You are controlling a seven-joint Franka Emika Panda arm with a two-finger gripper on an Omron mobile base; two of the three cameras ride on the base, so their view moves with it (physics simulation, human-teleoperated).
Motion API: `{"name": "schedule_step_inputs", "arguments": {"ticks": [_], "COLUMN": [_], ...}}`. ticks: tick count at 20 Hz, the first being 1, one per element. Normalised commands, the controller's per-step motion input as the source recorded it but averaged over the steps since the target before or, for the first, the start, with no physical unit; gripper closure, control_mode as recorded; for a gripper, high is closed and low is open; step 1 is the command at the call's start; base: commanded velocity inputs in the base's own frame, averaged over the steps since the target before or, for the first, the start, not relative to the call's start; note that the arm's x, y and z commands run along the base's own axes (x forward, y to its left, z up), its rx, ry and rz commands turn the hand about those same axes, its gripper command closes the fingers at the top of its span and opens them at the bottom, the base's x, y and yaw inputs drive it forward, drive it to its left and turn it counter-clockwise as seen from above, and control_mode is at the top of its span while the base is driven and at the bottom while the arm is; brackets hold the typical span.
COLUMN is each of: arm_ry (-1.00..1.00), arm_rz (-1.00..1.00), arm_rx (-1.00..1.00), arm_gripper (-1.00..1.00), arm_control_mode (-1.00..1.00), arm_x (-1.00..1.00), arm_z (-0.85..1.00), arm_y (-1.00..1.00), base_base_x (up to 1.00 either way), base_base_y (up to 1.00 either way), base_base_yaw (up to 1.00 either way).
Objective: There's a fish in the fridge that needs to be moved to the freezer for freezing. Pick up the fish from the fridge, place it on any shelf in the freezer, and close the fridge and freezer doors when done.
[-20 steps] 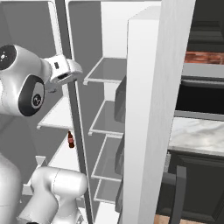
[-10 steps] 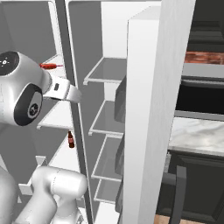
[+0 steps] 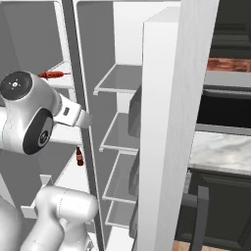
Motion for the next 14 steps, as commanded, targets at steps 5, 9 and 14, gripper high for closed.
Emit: {"name": "schedule_step_inputs", "arguments": {"ticks": [5,9,14], "arm_ry": [0.00,-0.04,-0.04], "arm_rz": [0.00,0.00,-0.07], "arm_rx": [0.00,0.04,0.01], "arm_gripper": [-1.00,-1.00,-1.00], "arm_control_mode": [-1.00,-1.00,-1.00], "arm_x": [-0.54,-0.71,-0.54], "arm_z": [0.00,0.00,0.11], "arm_y": [0.00,0.00,0.01], "base_base_x": [0.00,0.00,0.00], "base_base_y": [0.00,0.00,0.00], "base_base_yaw": [0.00,0.00,0.00]}}
